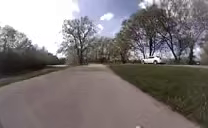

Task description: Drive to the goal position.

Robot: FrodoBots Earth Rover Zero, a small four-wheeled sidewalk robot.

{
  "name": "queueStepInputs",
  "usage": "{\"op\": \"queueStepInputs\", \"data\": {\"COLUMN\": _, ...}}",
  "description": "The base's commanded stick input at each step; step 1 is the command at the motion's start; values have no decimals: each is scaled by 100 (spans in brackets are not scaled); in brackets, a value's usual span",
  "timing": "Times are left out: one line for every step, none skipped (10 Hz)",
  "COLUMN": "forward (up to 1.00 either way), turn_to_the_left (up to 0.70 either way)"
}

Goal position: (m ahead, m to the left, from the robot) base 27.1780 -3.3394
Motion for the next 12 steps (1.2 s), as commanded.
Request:
{"op": "queueStepInputs", "data": {"forward": 100, "turn_to_the_left": 0}}
{"op": "queueStepInputs", "data": {"forward": 100, "turn_to_the_left": 0}}
{"op": "queueStepInputs", "data": {"forward": 100, "turn_to_the_left": 0}}
{"op": "queueStepInputs", "data": {"forward": 100, "turn_to_the_left": 0}}
{"op": "queueStepInputs", "data": {"forward": 100, "turn_to_the_left": 0}}
{"op": "queueStepInputs", "data": {"forward": 100, "turn_to_the_left": 0}}
{"op": "queueStepInputs", "data": {"forward": 100, "turn_to_the_left": 0}}
{"op": "queueStepInputs", "data": {"forward": 100, "turn_to_the_left": 0}}
{"op": "queueStepInputs", "data": {"forward": 100, "turn_to_the_left": 0}}
{"op": "queueStepInputs", "data": {"forward": 100, "turn_to_the_left": 0}}
{"op": "queueStepInputs", "data": {"forward": 100, "turn_to_the_left": 0}}
{"op": "queueStepInputs", "data": {"forward": 100, "turn_to_the_left": 0}}
